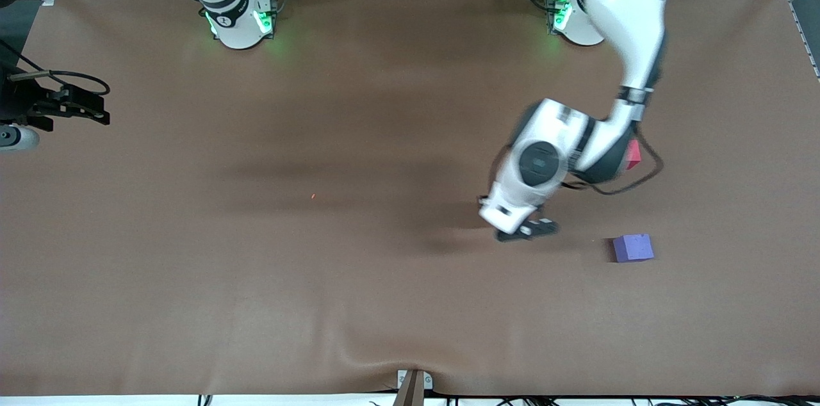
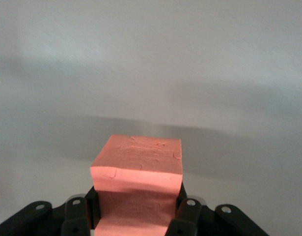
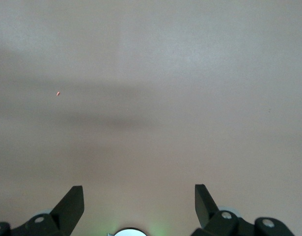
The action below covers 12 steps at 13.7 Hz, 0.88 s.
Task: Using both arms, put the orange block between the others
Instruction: 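Carry the orange cube with the left gripper toward the pink cube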
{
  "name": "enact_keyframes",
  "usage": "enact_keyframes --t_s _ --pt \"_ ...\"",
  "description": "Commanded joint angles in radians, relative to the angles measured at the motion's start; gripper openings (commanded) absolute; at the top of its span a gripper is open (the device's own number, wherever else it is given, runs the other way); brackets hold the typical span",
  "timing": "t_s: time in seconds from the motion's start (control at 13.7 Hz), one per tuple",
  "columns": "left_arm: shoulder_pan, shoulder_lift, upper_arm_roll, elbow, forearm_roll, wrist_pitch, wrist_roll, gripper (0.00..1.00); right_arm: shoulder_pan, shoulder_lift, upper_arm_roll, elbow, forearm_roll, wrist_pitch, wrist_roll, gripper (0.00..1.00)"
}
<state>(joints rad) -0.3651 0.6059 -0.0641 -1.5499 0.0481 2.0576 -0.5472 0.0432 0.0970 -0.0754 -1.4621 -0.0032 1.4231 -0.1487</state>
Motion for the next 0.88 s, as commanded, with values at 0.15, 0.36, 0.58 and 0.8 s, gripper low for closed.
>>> enact_keyframes --t_s 0.15,0.36,0.58,0.8 --pt "0.225 -0.121 -0.011 -0.165 0.019 0.001 0.326 0.00 0.006 0.003 -0.003 0.006 -0.006 0.000 0.000 1.00" --pt "0.351 -0.156 -0.014 -0.252 0.064 0.051 0.436 0.00 0.006 0.003 -0.003 0.006 -0.006 0.000 0.000 1.00" --pt "0.425 -0.153 -0.016 -0.344 0.079 0.197 0.516 0.00 0.006 0.003 -0.003 0.006 -0.006 0.000 0.000 1.00" --pt "0.426 -0.146 -0.014 -0.370 0.078 0.220 0.510 0.00 0.006 0.003 -0.003 0.006 -0.006 0.000 0.000 1.00"
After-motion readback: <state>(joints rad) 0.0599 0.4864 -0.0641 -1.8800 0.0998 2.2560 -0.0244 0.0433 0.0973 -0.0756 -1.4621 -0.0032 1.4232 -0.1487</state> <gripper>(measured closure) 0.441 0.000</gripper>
